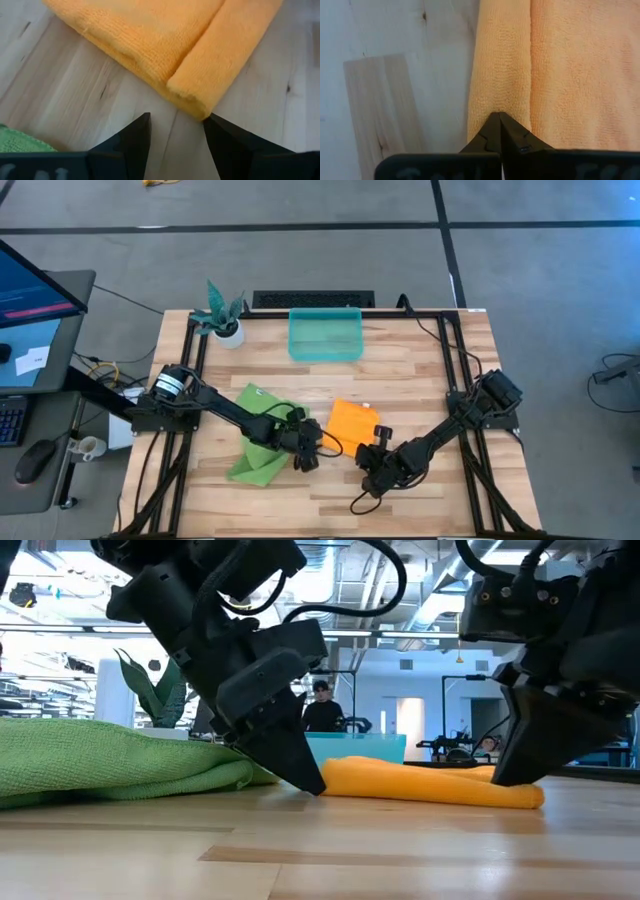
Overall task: Roll microfiber towels into tight, uniform cylinder then place into a basket
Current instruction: Roll the orange microfiber cloth
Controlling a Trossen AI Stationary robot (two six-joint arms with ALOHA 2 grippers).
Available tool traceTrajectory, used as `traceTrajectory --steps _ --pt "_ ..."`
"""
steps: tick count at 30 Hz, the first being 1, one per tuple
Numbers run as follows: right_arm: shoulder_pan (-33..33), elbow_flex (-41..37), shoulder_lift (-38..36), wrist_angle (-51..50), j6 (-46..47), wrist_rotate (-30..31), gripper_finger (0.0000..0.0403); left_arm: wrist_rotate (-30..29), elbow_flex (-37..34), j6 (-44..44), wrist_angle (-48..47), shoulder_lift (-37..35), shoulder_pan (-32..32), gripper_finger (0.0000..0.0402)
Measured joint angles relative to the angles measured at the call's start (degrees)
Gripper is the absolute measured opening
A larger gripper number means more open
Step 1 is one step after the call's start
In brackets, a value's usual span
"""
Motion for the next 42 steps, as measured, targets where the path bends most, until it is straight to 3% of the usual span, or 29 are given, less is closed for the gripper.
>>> traceTrajectory --steps 7,18,23,27,37,42 --pt "0.6 0.0 0.0 -1.9 0.0 -0.2 0.0012 -0.9 -0.1 5.8 -0.7 -2.3 -2.6 0.0176" --pt "0.5 0.0 0.0 -2.2 0.0 -0.2 0.0012 -1.0 0.0 27.2 11.1 -2.8 -10.5 0.0176" --pt "0.4 0.0 0.0 -2.1 0.0 -0.1 0.0012 -1.9 0.0 27.6 11.7 -2.8 -10.8 0.0176" --pt "0.4 0.0 0.0 -2.1 0.0 0.0 0.0012 -6.6 0.0 28.2 11.6 -2.8 -10.1 0.0176" --pt "0.4 0.0 0.0 -2.0 0.5 0.1 0.0012 -9.2 2.9 47.4 10.6 -2.7 -9.5 0.0176" --pt "0.4 0.0 0.0 -1.8 1.6 0.0 0.0012 -10.3 5.4 49.0 7.1 -2.7 -9.8 0.0176"
